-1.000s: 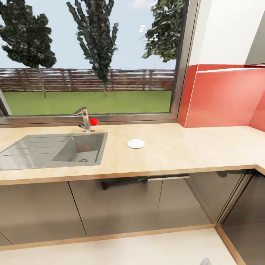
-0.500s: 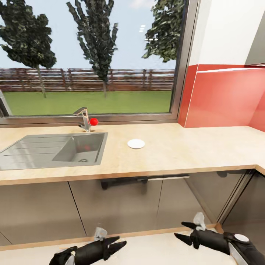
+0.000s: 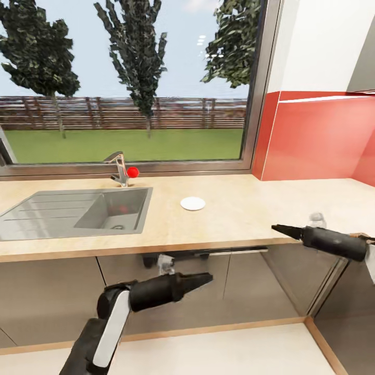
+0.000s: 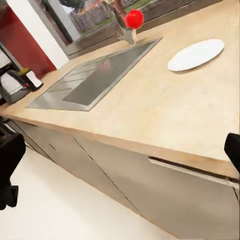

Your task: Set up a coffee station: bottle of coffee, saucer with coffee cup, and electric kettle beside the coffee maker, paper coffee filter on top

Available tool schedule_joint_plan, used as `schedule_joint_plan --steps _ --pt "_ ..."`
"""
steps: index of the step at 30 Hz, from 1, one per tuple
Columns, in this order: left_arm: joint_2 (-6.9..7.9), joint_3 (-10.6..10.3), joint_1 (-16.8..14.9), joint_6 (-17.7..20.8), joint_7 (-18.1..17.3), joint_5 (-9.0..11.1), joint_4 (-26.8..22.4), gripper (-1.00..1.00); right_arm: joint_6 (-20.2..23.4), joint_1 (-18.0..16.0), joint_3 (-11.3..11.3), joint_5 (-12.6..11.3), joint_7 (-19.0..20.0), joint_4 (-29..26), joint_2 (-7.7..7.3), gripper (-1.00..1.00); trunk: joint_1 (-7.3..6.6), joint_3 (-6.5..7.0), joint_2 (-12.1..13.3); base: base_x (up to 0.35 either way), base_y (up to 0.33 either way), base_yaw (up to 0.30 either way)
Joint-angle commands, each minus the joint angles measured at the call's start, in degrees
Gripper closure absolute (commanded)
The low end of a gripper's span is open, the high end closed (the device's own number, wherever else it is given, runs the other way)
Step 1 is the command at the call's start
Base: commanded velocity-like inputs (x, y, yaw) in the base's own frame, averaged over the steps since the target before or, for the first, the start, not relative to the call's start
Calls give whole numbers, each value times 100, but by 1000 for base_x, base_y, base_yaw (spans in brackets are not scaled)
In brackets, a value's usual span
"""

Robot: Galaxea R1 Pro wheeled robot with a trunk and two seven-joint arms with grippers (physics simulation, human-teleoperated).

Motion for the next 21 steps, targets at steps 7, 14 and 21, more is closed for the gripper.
schedule_joint_plan --steps 7,14,21 --pt "-202 575 -1310 254 212 -1 192 -100 107 -1475 148 45 -524 1197 86 -100 0 -8 -4 0 0 0" --pt "-200 1804 -2779 268 1558 7 2038 -100 80 -2960 872 54 -1950 3601 733 -100 0 -8 -4 0 0 0" --pt "-171 2727 -3723 263 3145 15 2815 -100 11 -3377 928 7 -3375 4191 1360 -100 0 -8 -4 0 0 0"
